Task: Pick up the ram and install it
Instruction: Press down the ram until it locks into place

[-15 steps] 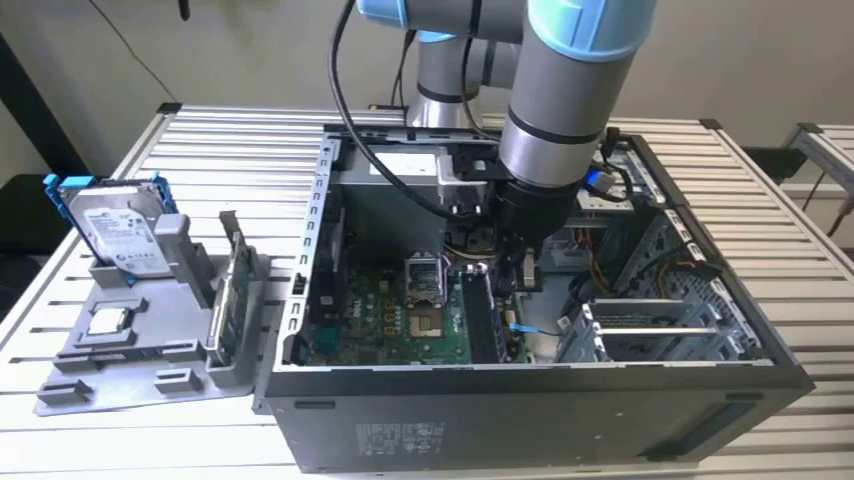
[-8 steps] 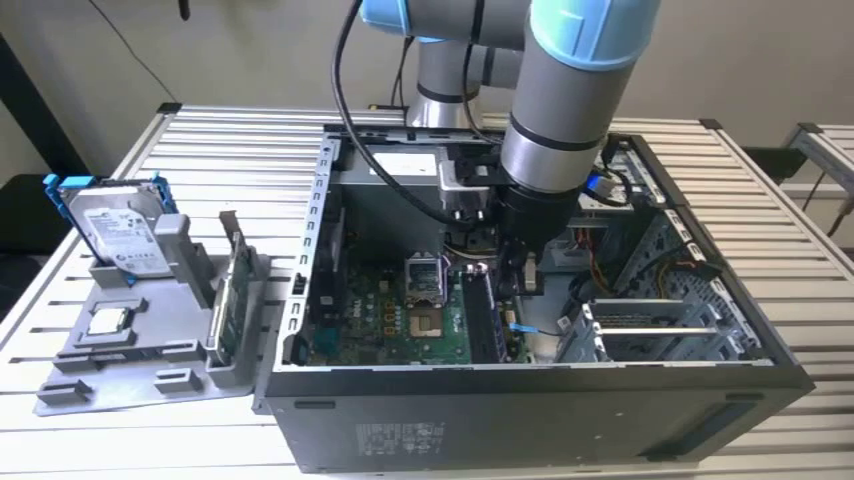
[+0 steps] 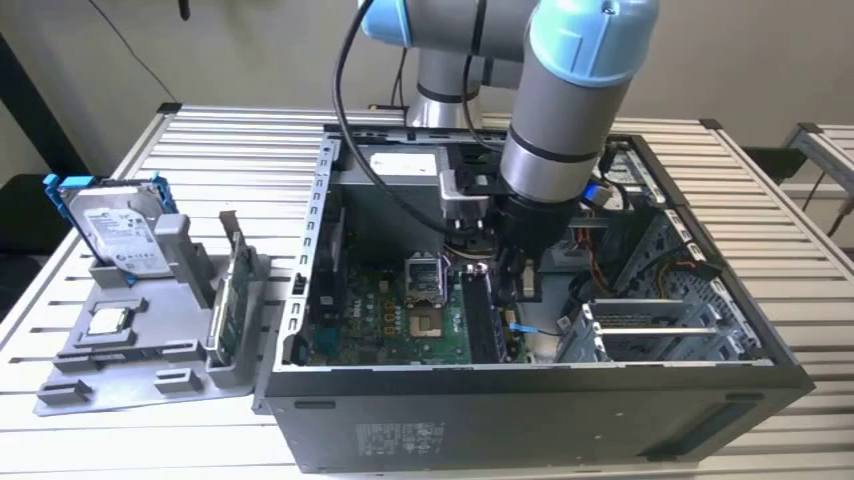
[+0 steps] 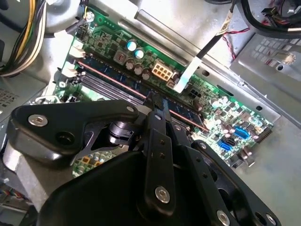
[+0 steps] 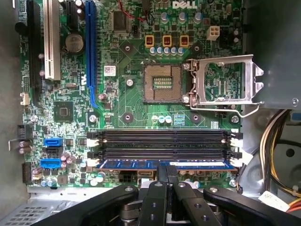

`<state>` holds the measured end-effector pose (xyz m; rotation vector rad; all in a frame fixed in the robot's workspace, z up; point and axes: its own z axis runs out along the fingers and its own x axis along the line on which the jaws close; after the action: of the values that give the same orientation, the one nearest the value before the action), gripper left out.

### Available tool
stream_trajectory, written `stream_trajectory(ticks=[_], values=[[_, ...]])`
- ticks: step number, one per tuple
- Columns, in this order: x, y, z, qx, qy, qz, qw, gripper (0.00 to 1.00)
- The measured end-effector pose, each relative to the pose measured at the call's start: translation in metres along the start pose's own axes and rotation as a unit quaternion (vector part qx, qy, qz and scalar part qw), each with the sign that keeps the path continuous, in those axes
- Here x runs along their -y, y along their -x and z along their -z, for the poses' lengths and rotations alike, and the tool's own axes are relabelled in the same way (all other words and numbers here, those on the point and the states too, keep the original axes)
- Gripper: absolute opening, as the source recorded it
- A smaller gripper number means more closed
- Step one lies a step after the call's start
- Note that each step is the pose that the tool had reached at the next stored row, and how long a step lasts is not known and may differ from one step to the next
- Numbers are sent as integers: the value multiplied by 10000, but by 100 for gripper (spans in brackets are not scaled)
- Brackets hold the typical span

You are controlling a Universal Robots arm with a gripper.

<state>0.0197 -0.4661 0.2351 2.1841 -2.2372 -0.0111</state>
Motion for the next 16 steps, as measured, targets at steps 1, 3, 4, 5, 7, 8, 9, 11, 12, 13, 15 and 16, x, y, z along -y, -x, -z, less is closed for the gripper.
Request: stream_trajectory(ticks=[1,3,4,5,7,8,9,11,12,13,15,16], values=[[0,0,-5,0,3,-3,10000,11],[0,0,-9,-1,7,-5,10000,11],[0,0,-9,-2,11,-5,10000,11],[0,0,-9,-3,13,-5,10000,11],[0,1,-17,1,12,-5,10000,11],[0,1,-24,1,12,-5,10000,11],[0,0,-28,-1,13,-5,10000,11],[1,0,-43,-1,12,-5,10000,11],[1,0,-54,-1,13,-5,10000,11],[1,0,-71,0,13,-5,10000,11],[2,1,-93,1,13,-4,10000,11],[1,0,-98,0,13,-5,10000,11]])
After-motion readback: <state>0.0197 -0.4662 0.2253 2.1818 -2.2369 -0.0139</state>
